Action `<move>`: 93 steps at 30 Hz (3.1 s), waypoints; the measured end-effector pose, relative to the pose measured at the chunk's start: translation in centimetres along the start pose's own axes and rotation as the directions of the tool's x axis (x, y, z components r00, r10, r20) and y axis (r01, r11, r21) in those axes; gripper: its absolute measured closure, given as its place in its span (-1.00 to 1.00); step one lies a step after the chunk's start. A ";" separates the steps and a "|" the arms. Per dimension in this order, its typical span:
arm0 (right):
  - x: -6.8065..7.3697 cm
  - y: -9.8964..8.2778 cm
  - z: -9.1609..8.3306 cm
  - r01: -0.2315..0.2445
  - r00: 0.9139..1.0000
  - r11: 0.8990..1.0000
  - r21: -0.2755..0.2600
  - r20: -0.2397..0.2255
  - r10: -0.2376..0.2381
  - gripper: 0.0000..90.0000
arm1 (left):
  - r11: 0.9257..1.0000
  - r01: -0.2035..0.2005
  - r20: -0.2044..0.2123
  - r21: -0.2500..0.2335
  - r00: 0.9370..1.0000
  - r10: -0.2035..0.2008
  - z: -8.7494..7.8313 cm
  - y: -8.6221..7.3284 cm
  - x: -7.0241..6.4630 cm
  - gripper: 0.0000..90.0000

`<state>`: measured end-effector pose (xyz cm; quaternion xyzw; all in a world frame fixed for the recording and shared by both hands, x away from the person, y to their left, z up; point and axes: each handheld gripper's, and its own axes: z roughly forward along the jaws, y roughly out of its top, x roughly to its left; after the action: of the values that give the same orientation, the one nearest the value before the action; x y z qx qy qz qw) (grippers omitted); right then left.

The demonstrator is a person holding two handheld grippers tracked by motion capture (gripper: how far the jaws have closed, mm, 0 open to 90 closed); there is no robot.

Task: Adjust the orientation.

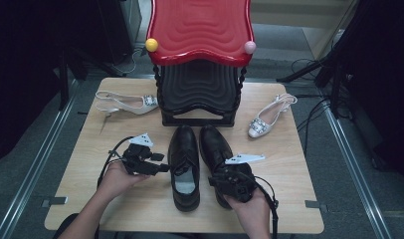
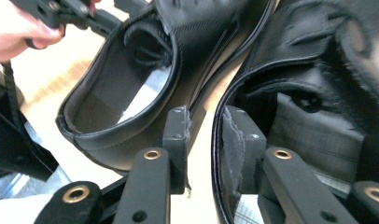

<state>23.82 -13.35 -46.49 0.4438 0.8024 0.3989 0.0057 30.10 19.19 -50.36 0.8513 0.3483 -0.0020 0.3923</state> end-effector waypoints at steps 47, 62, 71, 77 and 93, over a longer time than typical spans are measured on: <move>-4.3 -6.0 -3.8 0.055 0.998 0.998 -0.006 -0.037 -0.055 1.00 | 1.000 -0.013 -0.010 -0.003 1.000 0.012 0.0 -0.1 0.1 -0.08; -2.9 -5.5 -2.1 0.055 0.994 0.998 -0.008 -0.096 -0.055 1.00 | 1.000 -0.007 -0.008 -0.013 1.000 0.007 0.1 -0.1 0.1 -0.08; -3.5 -4.9 -2.5 0.045 0.997 0.998 -0.032 -0.068 -0.047 1.00 | 0.999 0.003 -0.013 -0.034 1.000 -0.004 0.0 -0.1 0.4 -0.08; -6.5 -3.3 -1.7 0.004 1.000 0.995 -0.096 -0.005 -0.004 1.00 | 0.999 0.017 -0.030 -0.032 0.999 -0.018 0.2 -0.1 0.9 -0.04; -10.8 0.7 3.4 -0.025 0.995 0.999 -0.045 0.097 0.030 1.00 | 0.999 0.034 -0.066 0.039 0.997 -0.031 1.8 0.4 2.1 0.76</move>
<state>32.09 -18.72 -52.14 0.4736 0.7861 0.3941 0.0492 32.45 19.02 -51.93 0.8528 0.3746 0.0124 0.3636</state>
